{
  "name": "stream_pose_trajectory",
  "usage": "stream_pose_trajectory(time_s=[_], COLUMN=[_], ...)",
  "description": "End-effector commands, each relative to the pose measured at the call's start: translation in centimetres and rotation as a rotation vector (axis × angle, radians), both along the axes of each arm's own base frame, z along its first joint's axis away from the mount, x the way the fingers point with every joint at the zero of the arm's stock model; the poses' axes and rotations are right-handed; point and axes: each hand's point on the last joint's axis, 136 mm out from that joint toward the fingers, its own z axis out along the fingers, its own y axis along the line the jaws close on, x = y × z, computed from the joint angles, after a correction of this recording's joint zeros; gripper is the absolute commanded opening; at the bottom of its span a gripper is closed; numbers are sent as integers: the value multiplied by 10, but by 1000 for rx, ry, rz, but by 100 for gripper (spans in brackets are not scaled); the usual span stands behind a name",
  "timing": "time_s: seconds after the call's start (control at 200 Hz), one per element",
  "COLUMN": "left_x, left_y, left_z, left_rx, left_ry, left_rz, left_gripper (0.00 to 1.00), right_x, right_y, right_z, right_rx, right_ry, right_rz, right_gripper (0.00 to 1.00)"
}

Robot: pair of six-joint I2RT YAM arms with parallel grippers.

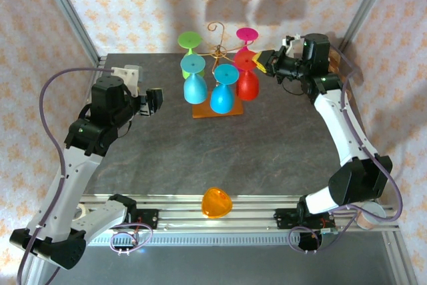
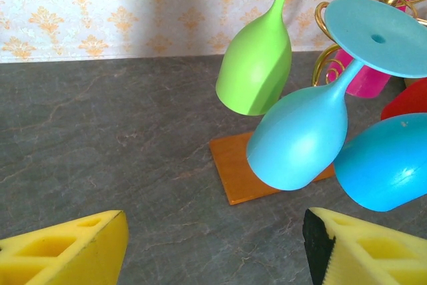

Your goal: Take the wine glass off the wine glass rack

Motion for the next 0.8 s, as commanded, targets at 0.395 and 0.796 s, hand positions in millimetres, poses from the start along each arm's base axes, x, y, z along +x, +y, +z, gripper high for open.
stream_pose_trajectory(time_s=[0.395,0.796], left_x=[3,5], left_y=[-1,-1], left_z=[5,5], left_rx=[-3,-5], left_ry=[-13,-12], left_rz=[8,11], left_gripper=[72,72], right_x=[11,20], right_y=[6,12], right_z=[18,27], right_rx=[-9,-3], right_ry=[-60,-68], right_rz=[19,23], right_gripper=[0,0])
